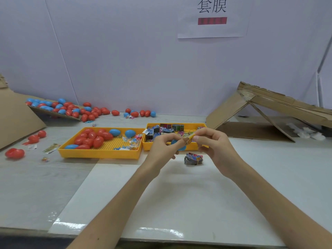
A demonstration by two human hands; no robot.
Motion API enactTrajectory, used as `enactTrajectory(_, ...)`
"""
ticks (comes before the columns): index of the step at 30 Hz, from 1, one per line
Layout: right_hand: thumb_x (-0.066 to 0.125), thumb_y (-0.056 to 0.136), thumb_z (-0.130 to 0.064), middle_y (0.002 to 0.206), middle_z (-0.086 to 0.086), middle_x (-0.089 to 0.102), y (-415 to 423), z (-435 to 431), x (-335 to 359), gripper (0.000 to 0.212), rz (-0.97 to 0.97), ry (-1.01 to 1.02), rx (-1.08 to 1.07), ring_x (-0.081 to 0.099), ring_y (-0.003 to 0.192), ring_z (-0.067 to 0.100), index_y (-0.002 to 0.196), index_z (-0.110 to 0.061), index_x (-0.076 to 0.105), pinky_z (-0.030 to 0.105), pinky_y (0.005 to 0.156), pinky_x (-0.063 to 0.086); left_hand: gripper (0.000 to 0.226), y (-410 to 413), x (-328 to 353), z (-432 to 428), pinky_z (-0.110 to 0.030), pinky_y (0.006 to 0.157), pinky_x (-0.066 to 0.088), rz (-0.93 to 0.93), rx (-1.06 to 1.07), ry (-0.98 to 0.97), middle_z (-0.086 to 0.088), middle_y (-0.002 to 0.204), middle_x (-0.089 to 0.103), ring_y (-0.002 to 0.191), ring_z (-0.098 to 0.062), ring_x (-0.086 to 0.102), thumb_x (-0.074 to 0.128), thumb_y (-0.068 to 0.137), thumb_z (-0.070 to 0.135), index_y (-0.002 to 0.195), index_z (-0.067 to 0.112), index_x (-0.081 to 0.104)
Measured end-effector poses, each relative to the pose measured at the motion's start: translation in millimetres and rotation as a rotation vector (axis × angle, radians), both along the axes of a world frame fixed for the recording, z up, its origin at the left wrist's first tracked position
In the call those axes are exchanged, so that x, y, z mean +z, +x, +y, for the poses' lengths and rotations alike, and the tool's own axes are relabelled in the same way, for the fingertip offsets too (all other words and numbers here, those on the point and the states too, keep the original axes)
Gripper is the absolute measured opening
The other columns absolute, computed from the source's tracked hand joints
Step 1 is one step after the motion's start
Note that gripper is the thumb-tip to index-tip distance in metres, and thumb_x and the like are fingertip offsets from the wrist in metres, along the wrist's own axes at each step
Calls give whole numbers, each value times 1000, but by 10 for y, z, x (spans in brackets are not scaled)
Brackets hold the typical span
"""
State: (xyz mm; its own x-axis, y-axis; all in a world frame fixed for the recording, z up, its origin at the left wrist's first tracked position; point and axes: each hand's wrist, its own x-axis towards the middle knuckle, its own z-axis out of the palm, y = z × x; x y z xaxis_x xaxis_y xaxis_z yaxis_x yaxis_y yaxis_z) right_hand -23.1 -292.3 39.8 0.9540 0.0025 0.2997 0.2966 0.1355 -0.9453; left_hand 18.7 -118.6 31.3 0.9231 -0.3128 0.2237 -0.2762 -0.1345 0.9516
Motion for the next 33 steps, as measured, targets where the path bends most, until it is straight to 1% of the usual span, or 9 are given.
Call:
enactTrajectory(5,67,74,-6,85,-1,65,-28,10,3,14,-63,99,21,57,73,13,67,-18,71,19,62,48,10,-35,25,-19,-25,69,57,90,-80,-92,-7,97,66,72,-11,63,70,92,30,88,21,74)
enactTrajectory(10,65,73,-3,84,0,65,-37,13,6,16,-69,201,66,60,71,14,64,-16,69,20,62,49,43,-95,35,-49,-25,72,58,103,-125,-128,-15,103,67,75,-14,66,72,68,55,91,19,74)
enactTrajectory(12,64,73,-2,83,-1,65,-33,17,0,19,-79,200,55,60,69,12,61,-16,70,20,62,50,48,-105,31,-54,-23,70,57,134,-140,-141,-9,96,68,73,-12,66,71,63,59,89,19,74)
enactTrajectory(16,64,72,-2,77,-2,63,-27,17,-7,18,-85,187,46,57,64,10,61,-16,69,20,60,50,42,-102,27,-57,-22,67,56,207,-177,-190,-2,87,67,69,-11,65,75,64,50,88,16,74)
enactTrajectory(21,67,79,-10,60,-4,56,-17,16,-54,3,-131,4,-71,49,53,11,78,-12,65,18,54,46,14,-75,36,-11,-23,67,56,190,-141,-221,-10,96,65,75,-17,64,73,89,25,94,12,73)
enactTrajectory(25,66,84,-13,63,3,50,-6,14,-57,3,-133,-45,-84,45,53,16,83,-13,63,23,55,42,20,-58,68,31,-27,77,56,72,-138,-273,-7,107,69,93,-20,69,77,87,25,105,17,75)
enactTrajectory(28,65,89,-9,67,10,50,-10,-13,-18,8,-129,-21,-110,45,52,18,84,-14,62,27,57,42,30,-74,99,39,-26,82,57,36,-215,-321,6,110,72,106,-18,70,78,86,32,114,25,74)
enactTrajectory(30,65,91,-6,75,19,53,-19,-35,16,16,-138,-12,-132,45,51,18,81,-18,65,27,56,41,29,-82,105,30,-25,80,57,-6,-187,-324,12,107,73,106,-15,70,72,89,37,117,28,73)
enactTrajectory(33,63,92,-4,83,30,58,-37,-55,65,27,-129,-11,-179,45,47,19,76,-25,69,25,52,42,24,-45,76,30,-24,76,57,-57,-56,-347,7,105,73,99,-15,70,64,97,21,120,24,71)
